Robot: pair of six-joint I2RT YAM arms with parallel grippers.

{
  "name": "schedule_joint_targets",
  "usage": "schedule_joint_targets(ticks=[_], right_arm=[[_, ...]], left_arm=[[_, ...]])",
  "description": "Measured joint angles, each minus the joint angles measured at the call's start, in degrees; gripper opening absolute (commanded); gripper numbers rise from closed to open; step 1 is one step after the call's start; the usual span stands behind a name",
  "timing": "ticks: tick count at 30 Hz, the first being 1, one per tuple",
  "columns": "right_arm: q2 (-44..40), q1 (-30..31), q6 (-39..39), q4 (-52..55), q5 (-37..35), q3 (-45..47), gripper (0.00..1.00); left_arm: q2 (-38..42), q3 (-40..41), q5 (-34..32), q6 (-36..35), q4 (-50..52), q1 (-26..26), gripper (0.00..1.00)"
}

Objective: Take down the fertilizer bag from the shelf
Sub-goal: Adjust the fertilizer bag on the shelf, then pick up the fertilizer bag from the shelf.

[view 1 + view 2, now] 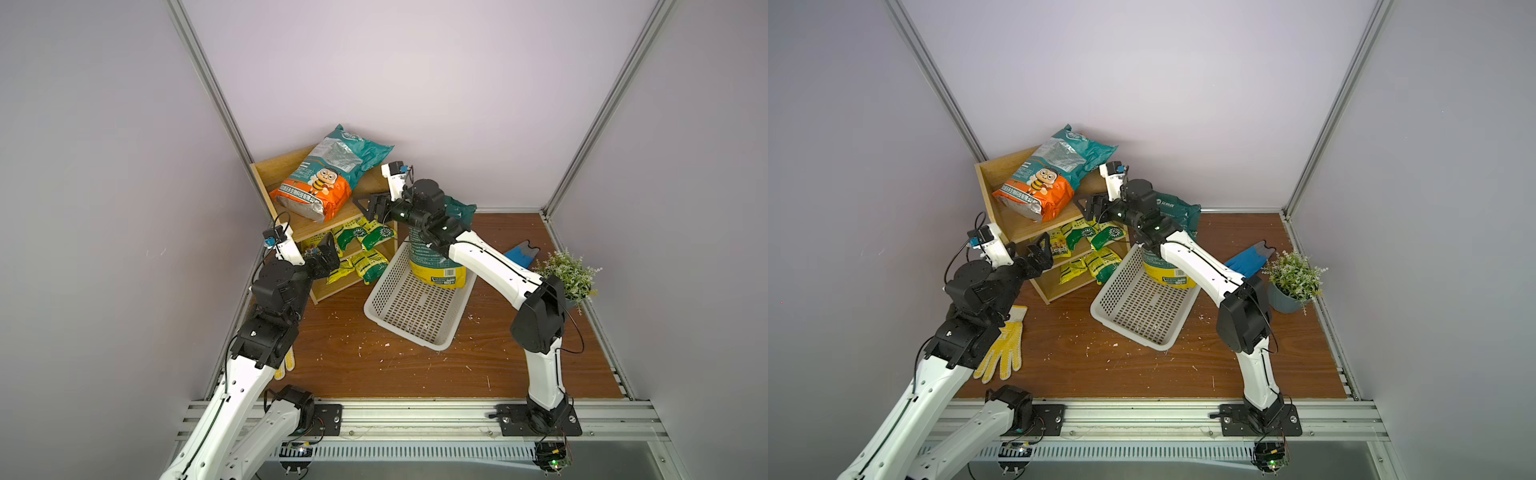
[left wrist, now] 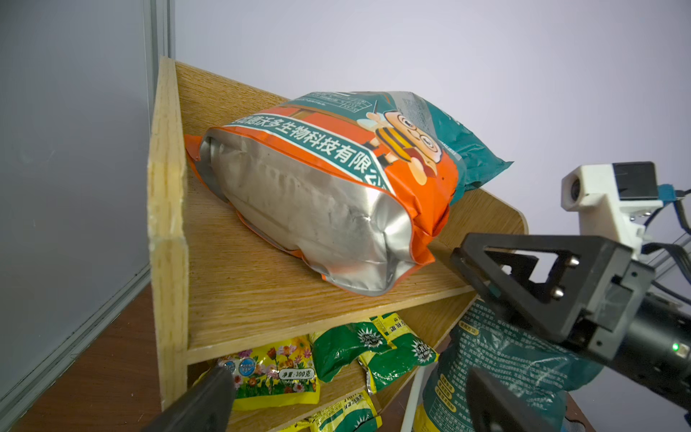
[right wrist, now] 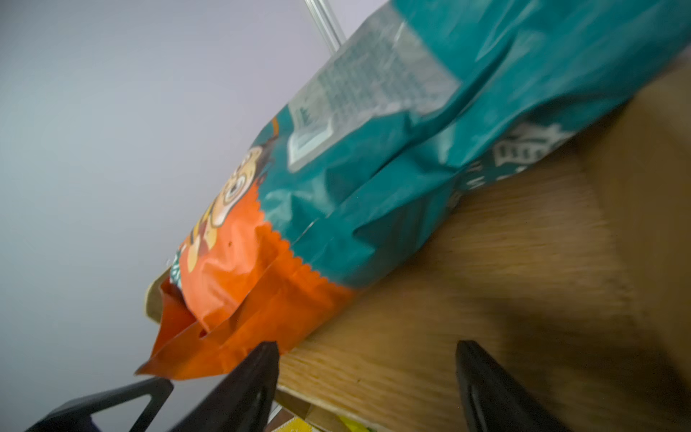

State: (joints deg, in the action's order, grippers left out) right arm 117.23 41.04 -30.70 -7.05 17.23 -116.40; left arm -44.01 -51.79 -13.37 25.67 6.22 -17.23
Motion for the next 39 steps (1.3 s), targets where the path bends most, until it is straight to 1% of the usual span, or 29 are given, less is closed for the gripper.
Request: schedule_joint_targets(ticks=[4, 8, 12, 14, 16, 18, 21, 23, 28, 30, 32, 35, 37, 39], right_arm=[[4.1, 0.6, -1.9, 1.0, 1.2, -10.5, 0.91], [12.4, 1.6, -4.4, 2.0, 1.2, -26.0, 0.91], [21.8, 2.1, -7.5, 4.3, 0.8, -39.8, 0.84], [24.8, 2.1, -8.8, 5.3, 0.0, -43.4, 0.81], [25.6, 2.1, -9.7, 6.4, -0.6, -44.0, 0.79], [25.3, 2.0, -10.1, 8.0, -1.2, -43.7, 0.8], [22.6, 2.3, -9.3, 10.5, -3.0, -40.7, 0.82], [19.2, 2.8, -8.8, 11.3, -4.5, -35.9, 0.83], [8.6, 3.1, -9.9, 8.8, -7.2, -18.0, 0.84], [7.9, 3.1, -11.0, 8.2, -7.4, -15.9, 0.84], [10.5, 2.9, -12.2, 8.2, -6.9, -18.9, 0.85], [18.7, 2.8, -14.7, 7.4, -4.3, -30.9, 0.83], [24.8, 2.8, -17.1, 6.3, -2.8, -39.4, 0.76], [29.3, 2.6, -19.4, 4.3, -1.9, -44.8, 0.65]], left_arm=[[0.0, 0.0, 0.0, 0.0, 0.0, 0.0, 0.99], [0.3, 0.0, 0.0, 0.0, 0.1, 0.0, 0.99], [1.1, 0.0, 0.0, 0.0, 0.3, 0.0, 0.99], [1.6, 0.0, -0.2, 0.0, 0.5, 0.0, 0.99], [2.1, 0.0, -0.3, 0.0, 0.5, 0.0, 0.99], [2.8, 0.3, -0.5, -0.1, 0.5, 0.0, 0.99], [3.3, 0.8, -0.9, -0.2, 0.6, 0.0, 0.99], [3.5, 1.4, -0.9, -0.2, 0.6, 0.0, 0.99], [3.6, 2.6, -0.9, -0.1, 0.6, 0.0, 0.99], [3.6, 2.8, -0.9, -0.1, 0.6, 0.0, 0.99], [3.7, 2.8, -0.9, -0.1, 0.6, 0.0, 0.99], [3.8, 2.8, -0.9, -0.1, 0.5, 0.0, 0.99], [3.8, 2.8, -0.9, -0.1, 0.4, 0.0, 0.99], [3.8, 2.8, -0.9, -0.1, 0.4, 0.0, 0.99]])
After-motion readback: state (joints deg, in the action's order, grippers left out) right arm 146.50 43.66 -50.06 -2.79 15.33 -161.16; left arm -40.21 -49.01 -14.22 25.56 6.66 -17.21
